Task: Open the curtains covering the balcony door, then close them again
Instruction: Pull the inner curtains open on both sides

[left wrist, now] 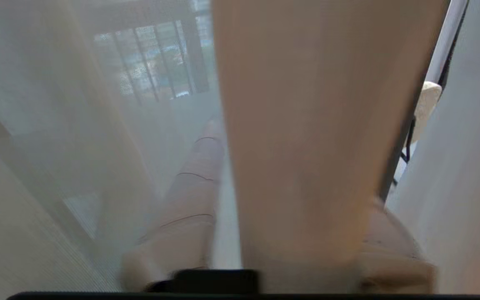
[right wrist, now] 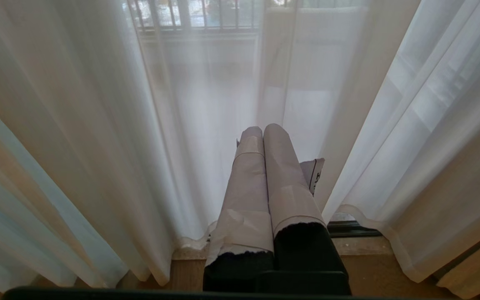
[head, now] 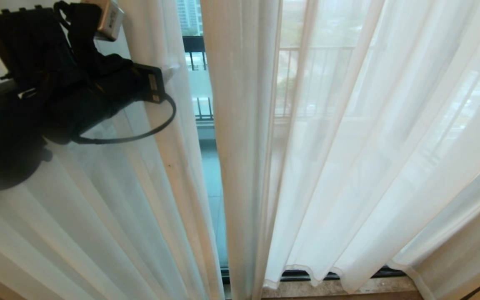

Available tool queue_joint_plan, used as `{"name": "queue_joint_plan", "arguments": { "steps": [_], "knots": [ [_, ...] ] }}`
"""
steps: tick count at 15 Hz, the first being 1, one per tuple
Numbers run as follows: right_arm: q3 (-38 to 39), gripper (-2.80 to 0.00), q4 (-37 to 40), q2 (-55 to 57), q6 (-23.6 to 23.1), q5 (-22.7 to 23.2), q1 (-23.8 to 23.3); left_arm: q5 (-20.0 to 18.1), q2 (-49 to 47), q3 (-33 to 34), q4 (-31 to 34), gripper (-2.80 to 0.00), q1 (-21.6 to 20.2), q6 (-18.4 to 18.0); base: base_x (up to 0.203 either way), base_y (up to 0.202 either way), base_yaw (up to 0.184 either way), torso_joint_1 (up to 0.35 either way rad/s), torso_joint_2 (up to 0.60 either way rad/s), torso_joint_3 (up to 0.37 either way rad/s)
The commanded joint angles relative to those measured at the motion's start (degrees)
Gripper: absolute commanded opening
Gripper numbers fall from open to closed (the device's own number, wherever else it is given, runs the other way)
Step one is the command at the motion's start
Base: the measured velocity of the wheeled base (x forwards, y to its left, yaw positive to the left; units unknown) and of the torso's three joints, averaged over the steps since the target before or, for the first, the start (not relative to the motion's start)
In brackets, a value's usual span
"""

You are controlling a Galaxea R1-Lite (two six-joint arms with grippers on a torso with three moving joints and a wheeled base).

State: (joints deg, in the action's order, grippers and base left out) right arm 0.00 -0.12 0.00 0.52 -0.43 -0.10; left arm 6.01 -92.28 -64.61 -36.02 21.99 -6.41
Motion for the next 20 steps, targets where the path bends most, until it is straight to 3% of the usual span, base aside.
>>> {"name": "queue_joint_plan", "arguments": {
  "steps": [1,10,17,20],
  "knots": [
    [0.0,-2.8,-0.05,0.0,0.0,-0.01,0.01,0.06,0.44,0.01,-0.28,-2.8,-0.2,-0.01,0.0,0.0,0.0,0.0,0.0,0.0],
    [0.0,-2.8,-0.05,0.0,0.0,-0.01,0.01,0.44,3.45,0.6,-0.19,-2.8,-1.0,-0.59,0.0,0.0,0.0,0.0,0.0,0.0],
    [0.0,-2.8,-0.01,0.0,0.0,-0.01,0.01,5.41,8.09,4.14,-0.19,-2.8,-3.94,-2.79,0.0,0.0,0.0,0.0,0.0,0.0],
    [0.0,-2.8,0.03,0.0,0.0,-0.01,0.01,9.58,11.11,6.99,-0.19,-2.8,-6.3,-3.8,0.0,0.0,0.0,0.0,0.0,0.0]
  ]
}}
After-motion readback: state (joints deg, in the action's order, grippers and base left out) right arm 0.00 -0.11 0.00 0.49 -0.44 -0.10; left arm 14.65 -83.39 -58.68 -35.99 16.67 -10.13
